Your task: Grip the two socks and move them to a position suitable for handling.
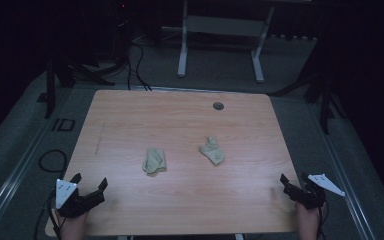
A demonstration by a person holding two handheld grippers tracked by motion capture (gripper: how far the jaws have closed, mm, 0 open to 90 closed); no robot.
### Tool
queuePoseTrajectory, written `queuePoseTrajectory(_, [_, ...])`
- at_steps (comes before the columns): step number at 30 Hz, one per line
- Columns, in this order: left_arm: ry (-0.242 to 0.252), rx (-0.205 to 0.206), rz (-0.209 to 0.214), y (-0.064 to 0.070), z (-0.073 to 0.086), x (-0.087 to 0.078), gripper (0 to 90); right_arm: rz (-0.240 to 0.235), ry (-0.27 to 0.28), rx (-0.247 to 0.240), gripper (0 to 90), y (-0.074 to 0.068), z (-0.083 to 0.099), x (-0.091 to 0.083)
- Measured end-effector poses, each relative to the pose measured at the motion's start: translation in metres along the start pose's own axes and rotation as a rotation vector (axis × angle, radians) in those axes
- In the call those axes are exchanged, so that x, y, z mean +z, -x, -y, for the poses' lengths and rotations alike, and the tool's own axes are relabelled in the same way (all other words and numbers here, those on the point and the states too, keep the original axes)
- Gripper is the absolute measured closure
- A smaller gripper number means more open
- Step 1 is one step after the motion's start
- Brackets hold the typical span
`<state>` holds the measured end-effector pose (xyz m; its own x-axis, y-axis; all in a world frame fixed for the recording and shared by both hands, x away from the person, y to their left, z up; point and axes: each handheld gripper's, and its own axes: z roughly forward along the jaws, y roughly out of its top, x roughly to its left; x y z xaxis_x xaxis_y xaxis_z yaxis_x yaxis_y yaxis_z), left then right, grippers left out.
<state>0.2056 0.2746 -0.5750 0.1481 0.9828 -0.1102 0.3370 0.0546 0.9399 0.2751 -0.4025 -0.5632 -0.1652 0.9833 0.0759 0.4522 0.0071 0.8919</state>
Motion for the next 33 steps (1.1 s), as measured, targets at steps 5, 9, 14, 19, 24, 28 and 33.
queuePoseTrajectory(5, [-0.017, -0.034, 0.003, 0.001, -0.001, -0.002, 7.0, -0.026, -0.028, 0.006, 17.2, 0.002, 0.0, 0.001])
queuePoseTrajectory(9, [-0.015, -0.015, -0.023, 0.005, -0.003, -0.004, 7.0, -0.033, -0.041, 0.021, 17.1, 0.004, 0.0, 0.0])
queuePoseTrajectory(14, [0.009, -0.013, -0.014, 0.009, -0.004, -0.004, 7.0, -0.036, -0.076, 0.018, 15.3, 0.001, -0.002, -0.002])
queuePoseTrajectory(19, [0.005, 0.0, -0.023, 0.012, -0.005, -0.006, 6.9, -0.073, -0.125, 0.024, 15.4, -0.006, -0.009, -0.003])
queuePoseTrajectory(24, [0.029, -0.052, 0.006, 0.014, -0.009, -0.012, 7.0, -0.105, -0.156, 0.022, 13.5, -0.016, -0.015, 0.002])
queuePoseTrajectory(28, [-0.029, -0.029, 0.001, 0.018, -0.012, -0.012, 7.0, -0.156, -0.182, 0.013, 13.1, -0.032, -0.024, 0.011])
queuePoseTrajectory(33, [-0.052, -0.015, 0.014, 0.021, -0.01, -0.009, 7.0, -0.208, -0.222, -0.012, 13.4, -0.053, -0.029, 0.029])
